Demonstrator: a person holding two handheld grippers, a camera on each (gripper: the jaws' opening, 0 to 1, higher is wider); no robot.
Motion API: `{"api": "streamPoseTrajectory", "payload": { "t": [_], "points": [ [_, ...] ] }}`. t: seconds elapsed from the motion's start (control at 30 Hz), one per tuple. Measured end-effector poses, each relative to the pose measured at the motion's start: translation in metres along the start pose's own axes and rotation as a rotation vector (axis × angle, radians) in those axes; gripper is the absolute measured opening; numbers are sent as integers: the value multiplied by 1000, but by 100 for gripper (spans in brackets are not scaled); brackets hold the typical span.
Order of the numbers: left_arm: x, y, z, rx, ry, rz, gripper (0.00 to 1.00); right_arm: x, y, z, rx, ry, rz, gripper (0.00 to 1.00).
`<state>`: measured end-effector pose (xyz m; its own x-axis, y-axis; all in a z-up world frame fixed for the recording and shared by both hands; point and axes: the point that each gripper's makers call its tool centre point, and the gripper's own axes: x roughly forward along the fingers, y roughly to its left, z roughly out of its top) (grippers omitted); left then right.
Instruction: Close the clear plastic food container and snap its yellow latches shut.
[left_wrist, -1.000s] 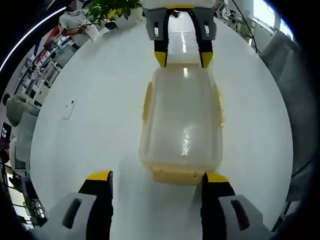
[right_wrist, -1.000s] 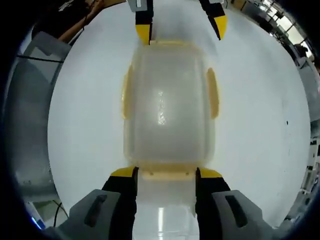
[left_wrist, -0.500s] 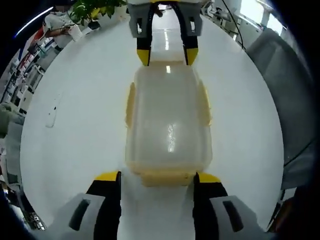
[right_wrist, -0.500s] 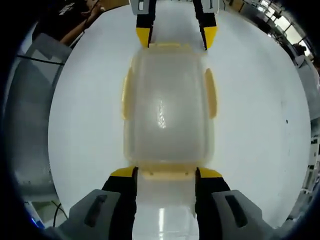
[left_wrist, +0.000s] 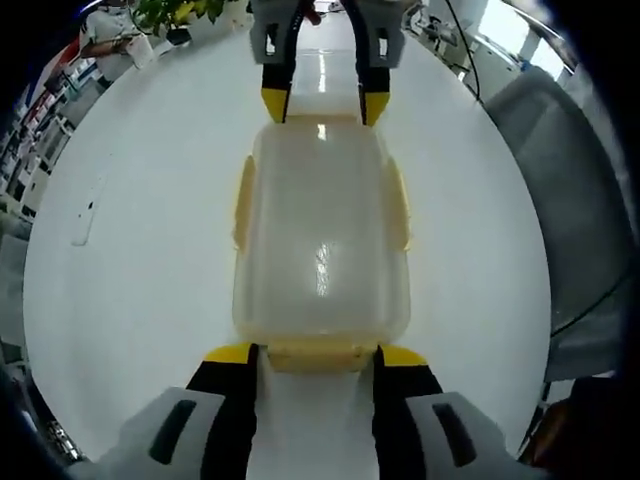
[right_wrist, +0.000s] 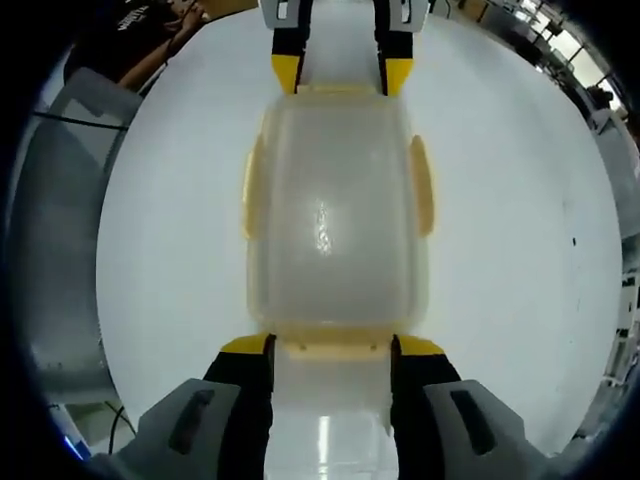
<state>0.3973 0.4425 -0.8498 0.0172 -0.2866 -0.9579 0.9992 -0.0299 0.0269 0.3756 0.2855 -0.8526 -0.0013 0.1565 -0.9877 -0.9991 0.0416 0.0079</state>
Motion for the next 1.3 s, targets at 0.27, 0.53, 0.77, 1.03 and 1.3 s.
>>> {"api": "streamPoseTrajectory", "payload": {
  "t": [0.27,0.53,0.77,1.03,1.3],
  "points": [
    [0,-1,-1,-8,32,2,38,0,0,-1,1,8,-1,43],
    [-1,-3,-3,-16,61,2,34,0,-3,-1,0,20,-6,37],
    [-1,-2,-5,-11,73,-3,34,0,-3,-1,-6,13,-3,36],
    [-1,-2,-6,-5,56,-6,35,1,-3,-1,0,28,-5,36],
    [-1,-3,-5,-13,47,-2,34,1,-3,-1,7,45,-12,36]
  ]
}}
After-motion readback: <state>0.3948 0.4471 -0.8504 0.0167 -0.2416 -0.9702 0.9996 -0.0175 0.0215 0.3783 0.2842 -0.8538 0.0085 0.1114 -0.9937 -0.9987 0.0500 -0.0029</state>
